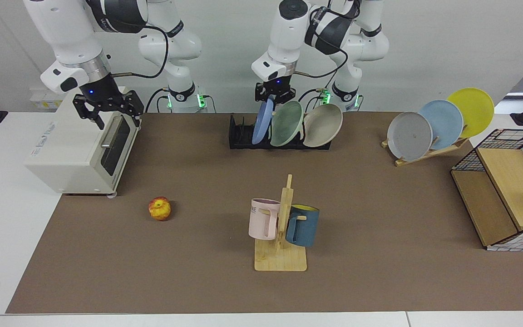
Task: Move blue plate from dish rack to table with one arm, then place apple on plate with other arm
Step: 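Carry the blue plate with the left gripper while the right gripper reaches the apple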
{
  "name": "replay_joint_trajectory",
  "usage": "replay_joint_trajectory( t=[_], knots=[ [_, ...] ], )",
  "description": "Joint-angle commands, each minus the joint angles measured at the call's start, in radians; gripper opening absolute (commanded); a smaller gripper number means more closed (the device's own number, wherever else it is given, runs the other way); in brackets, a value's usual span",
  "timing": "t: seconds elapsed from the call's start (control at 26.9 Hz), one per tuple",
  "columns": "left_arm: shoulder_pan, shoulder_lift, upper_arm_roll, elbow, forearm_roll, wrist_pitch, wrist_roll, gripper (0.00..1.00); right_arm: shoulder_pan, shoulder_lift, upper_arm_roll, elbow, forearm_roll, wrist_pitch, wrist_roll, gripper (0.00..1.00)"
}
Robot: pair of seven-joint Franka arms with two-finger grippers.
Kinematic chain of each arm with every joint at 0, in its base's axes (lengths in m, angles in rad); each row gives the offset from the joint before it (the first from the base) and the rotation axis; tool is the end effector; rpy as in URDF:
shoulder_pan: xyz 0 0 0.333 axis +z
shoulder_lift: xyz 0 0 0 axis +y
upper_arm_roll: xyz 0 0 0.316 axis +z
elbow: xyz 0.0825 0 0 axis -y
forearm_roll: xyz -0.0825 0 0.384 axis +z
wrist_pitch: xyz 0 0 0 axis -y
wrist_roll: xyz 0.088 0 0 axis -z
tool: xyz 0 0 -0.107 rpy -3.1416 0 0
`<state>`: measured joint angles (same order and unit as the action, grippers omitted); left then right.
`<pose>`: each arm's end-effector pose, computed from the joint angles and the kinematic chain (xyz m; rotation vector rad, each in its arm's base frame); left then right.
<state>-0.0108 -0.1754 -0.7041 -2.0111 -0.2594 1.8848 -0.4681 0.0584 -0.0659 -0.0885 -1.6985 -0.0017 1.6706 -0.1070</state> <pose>0.3695 -0.3681 0.5129 3.0121 -0.2425 -0.0967 0.5417 -0.0180 0.6086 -3.1372 -0.1210 -0.0596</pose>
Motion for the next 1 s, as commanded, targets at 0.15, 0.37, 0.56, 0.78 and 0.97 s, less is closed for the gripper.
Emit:
replay_joint_trajectory(
  t=[0.15,0.37,0.56,0.78,0.97],
  knots=[
    [0.005,0.122,0.201,0.049,-0.038,0.128,0.132,0.00,-0.017,-0.008,0.012,-0.013,-0.015,0.023,-0.007,1.00],
    [0.014,0.148,0.323,0.032,-0.227,0.158,0.382,0.00,-0.022,-0.008,0.010,-0.013,-0.014,0.023,-0.003,1.00],
    [0.014,0.191,0.379,0.023,-0.366,0.160,0.512,0.00,-0.023,-0.008,0.012,-0.013,0.000,0.023,-0.003,1.00],
    [0.023,0.241,0.428,-0.004,-0.552,0.140,0.706,0.00,-0.017,-0.003,0.018,-0.017,0.005,0.049,-0.025,1.00],
    [0.045,0.277,0.460,-0.023,-0.598,0.103,0.805,0.00,-0.009,0.003,0.021,-0.160,0.012,0.182,-0.022,1.00]
  ],
)
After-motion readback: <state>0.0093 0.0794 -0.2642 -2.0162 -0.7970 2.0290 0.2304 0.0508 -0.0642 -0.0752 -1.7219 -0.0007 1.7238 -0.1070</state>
